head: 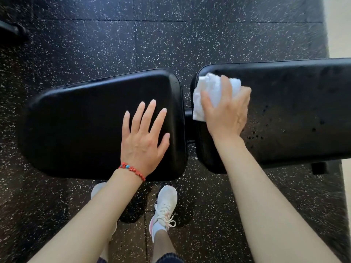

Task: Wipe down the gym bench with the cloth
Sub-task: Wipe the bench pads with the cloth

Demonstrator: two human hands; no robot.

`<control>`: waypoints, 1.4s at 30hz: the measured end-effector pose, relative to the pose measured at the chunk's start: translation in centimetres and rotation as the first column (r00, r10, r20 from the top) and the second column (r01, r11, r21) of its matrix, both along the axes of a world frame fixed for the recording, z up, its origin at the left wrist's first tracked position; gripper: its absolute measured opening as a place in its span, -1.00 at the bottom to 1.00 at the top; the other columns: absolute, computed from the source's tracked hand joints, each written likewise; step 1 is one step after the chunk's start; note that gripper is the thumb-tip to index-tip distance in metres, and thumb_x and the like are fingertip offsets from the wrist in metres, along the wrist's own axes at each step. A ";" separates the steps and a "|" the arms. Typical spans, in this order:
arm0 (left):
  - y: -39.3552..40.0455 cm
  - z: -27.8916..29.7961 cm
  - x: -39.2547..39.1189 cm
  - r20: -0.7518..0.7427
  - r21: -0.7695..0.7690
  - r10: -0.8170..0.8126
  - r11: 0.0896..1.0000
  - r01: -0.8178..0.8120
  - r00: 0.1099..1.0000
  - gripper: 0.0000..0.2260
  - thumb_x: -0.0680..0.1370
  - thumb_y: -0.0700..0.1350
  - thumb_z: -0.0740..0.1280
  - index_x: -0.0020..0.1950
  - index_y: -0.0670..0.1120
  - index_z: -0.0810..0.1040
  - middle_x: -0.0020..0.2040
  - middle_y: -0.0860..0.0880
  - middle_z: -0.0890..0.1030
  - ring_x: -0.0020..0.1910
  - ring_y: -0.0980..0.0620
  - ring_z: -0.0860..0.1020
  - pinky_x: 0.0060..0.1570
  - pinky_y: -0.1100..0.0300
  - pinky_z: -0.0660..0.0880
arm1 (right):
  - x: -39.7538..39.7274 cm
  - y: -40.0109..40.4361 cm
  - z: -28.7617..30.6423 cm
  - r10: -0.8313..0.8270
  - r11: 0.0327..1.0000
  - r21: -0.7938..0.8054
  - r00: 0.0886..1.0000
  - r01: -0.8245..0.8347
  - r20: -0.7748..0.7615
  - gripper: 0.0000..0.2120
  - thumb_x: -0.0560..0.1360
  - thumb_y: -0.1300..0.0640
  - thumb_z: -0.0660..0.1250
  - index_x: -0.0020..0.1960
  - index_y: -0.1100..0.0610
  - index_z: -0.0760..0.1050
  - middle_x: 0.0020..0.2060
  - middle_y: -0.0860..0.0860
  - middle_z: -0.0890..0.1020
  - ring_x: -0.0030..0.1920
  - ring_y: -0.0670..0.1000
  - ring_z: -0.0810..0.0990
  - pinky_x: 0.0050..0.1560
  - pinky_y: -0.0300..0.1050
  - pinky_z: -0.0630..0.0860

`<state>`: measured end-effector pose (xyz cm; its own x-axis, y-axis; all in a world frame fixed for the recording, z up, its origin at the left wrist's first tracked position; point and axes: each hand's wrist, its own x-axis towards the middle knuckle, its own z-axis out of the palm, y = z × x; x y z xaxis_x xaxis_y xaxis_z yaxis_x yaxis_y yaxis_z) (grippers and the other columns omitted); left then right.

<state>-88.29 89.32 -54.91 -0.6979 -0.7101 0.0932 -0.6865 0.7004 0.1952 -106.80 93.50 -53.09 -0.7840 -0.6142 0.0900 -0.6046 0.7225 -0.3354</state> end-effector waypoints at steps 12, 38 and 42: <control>-0.1 -0.1 -0.1 -0.012 -0.021 -0.015 1.000 0.014 1.000 -0.56 0.54 0.01 0.17 0.39 -0.10 0.37 0.42 -0.18 0.35 0.41 -0.17 0.25 0.38 -0.17 0.09 | 2.0 4.5 0.2 -0.008 0.998 0.057 1.000 0.007 0.025 -0.50 0.44 -0.08 0.33 0.30 0.14 0.40 -0.05 0.28 0.41 -0.13 0.22 0.42 -0.22 -0.12 0.31; 1.0 0.1 -9.2 -0.084 0.054 -0.164 0.984 0.169 0.983 -0.56 0.56 -0.03 0.14 0.40 -0.17 0.37 0.41 -0.19 0.37 0.40 -0.18 0.28 0.38 -0.12 0.17 | -8.5 0.8 0.3 -0.007 0.995 0.099 0.997 -0.001 0.079 -0.45 0.50 -0.21 0.18 0.38 0.05 0.32 0.07 0.25 0.38 0.03 0.22 0.39 -0.13 -0.04 0.32; 1.3 0.1 -9.3 -0.037 0.063 -0.156 0.985 0.158 0.987 -0.54 0.57 -0.01 0.13 0.43 -0.16 0.33 0.43 -0.17 0.35 0.41 -0.18 0.29 0.38 -0.12 0.18 | -6.9 4.1 -0.2 0.022 0.999 0.049 0.999 -0.023 0.033 -0.47 0.51 -0.21 0.13 0.35 0.09 0.34 -0.02 0.26 0.40 -0.10 0.21 0.41 -0.24 -0.04 0.36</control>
<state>-97.60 90.64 -54.86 -0.7989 -0.5968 0.0744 -0.5614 0.7843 0.2640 -113.67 97.63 -53.29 -0.7720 -0.6347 0.0340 -0.6102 0.7252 -0.3190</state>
